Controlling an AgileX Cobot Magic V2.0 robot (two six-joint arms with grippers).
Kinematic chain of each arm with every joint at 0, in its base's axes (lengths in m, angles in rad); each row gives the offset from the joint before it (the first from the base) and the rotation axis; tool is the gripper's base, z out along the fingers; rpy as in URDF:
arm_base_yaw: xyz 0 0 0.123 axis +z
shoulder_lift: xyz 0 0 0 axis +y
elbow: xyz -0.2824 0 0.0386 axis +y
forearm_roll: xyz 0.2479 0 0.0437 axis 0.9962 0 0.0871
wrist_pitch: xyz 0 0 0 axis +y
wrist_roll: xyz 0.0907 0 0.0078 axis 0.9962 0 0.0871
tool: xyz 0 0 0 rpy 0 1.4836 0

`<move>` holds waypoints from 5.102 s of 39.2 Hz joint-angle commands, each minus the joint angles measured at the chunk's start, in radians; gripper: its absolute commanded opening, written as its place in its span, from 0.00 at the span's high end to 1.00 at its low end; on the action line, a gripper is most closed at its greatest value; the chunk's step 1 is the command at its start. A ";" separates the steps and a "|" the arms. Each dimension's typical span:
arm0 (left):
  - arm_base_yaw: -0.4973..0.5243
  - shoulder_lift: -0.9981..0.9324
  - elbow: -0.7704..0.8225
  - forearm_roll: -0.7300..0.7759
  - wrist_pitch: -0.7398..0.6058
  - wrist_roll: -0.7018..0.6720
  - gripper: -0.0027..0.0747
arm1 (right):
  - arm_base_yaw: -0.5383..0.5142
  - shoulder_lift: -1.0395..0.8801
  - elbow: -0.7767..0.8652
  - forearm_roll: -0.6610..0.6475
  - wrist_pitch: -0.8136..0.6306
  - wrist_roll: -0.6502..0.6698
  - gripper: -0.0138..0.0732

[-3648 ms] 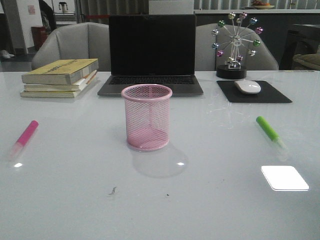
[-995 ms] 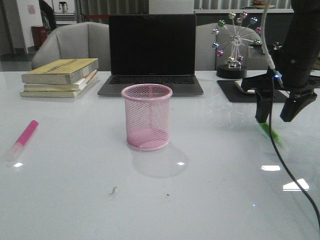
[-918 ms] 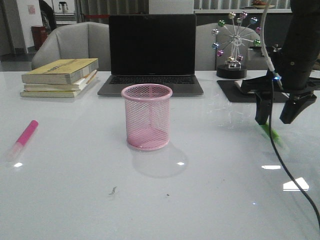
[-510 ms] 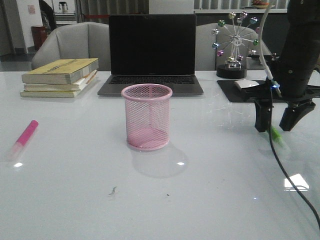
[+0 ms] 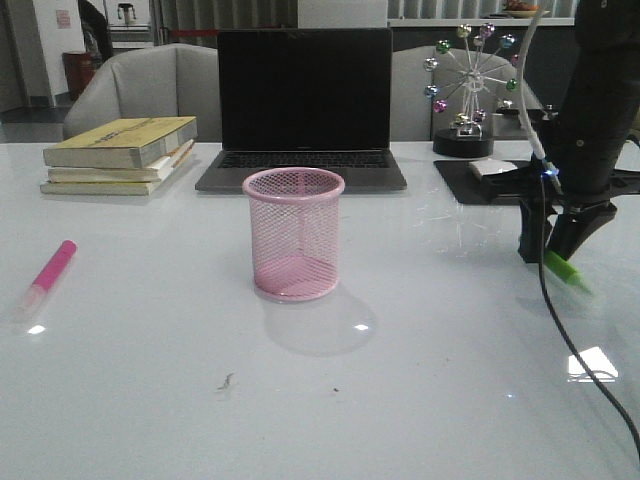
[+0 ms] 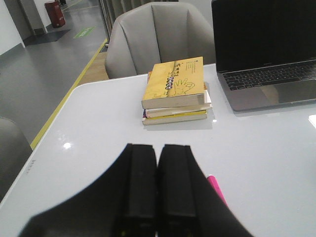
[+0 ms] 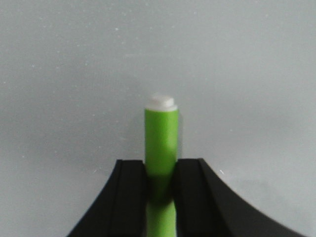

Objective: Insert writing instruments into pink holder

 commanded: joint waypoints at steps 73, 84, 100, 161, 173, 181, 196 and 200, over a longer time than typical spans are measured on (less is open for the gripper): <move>-0.008 0.001 -0.035 -0.008 -0.095 -0.012 0.85 | 0.520 -0.315 0.225 0.047 -1.049 0.000 0.78; -0.008 0.001 -0.035 -0.008 -0.095 -0.012 0.85 | 0.520 -0.315 0.255 0.047 -1.043 0.000 0.78; -0.008 0.001 -0.035 -0.008 -0.095 -0.012 0.85 | 0.519 -0.315 0.255 0.078 -1.022 0.000 0.77; -0.008 0.001 -0.035 -0.008 -0.095 -0.012 0.85 | -0.068 -1.150 0.925 0.033 -0.703 -0.131 0.38; -0.008 0.001 -0.035 -0.008 -0.095 -0.012 0.85 | -0.140 -1.239 1.007 0.033 -0.596 -0.131 0.38; -0.008 0.001 -0.035 -0.008 -0.095 -0.012 0.85 | -0.140 -1.239 1.007 0.033 -0.597 -0.131 0.38; -0.008 0.003 -0.035 -0.043 -0.161 -0.012 0.85 | -0.140 -1.239 1.007 0.033 -0.597 -0.131 0.38; -0.008 0.022 -0.050 -0.154 -0.117 -0.012 0.85 | -0.140 -1.239 1.007 0.033 -0.597 -0.131 0.38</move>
